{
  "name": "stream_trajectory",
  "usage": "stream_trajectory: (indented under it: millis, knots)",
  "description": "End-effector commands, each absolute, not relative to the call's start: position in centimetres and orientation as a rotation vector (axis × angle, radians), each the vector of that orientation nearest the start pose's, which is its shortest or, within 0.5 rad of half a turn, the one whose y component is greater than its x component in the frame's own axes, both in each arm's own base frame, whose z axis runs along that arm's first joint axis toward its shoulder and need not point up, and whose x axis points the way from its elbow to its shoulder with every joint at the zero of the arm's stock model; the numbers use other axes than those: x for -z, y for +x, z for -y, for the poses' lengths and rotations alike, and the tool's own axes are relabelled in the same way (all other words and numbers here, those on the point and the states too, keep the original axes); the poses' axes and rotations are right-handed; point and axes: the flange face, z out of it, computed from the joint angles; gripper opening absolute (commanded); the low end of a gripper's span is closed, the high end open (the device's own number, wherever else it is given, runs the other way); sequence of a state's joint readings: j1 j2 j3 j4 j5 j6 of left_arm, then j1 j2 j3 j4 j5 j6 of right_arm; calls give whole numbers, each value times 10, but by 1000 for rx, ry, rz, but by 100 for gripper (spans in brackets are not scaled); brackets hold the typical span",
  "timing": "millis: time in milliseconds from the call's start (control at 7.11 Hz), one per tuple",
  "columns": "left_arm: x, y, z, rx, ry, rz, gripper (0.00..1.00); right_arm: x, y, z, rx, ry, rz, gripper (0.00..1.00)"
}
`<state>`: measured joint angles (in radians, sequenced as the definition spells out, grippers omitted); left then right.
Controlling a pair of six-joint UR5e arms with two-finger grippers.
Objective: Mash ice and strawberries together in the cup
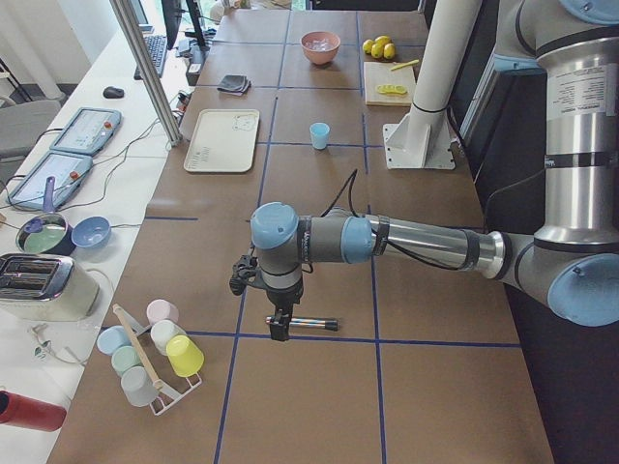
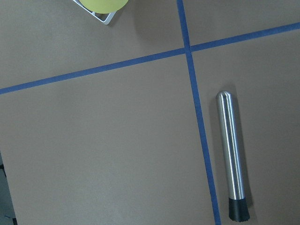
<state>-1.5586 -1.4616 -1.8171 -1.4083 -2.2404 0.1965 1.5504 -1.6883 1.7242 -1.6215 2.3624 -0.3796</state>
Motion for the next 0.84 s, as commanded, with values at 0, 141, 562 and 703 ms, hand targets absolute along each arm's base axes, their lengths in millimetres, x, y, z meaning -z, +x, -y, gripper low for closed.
stream_trajectory:
  millis: [0,141,562,703]
  knots:
    - [-609,-64,438,-201,61,-695,100,-640,49,442,377,146,829,100]
    - [-609,-63,438,-204,63,-695,100,-637,44,444,339,128,835,100]
    - [-609,-63,438,-205,65,-695,100,-585,-19,451,243,133,816,99]
    - [-607,-64,438,-205,70,-694,100,-594,-35,437,176,92,829,99]
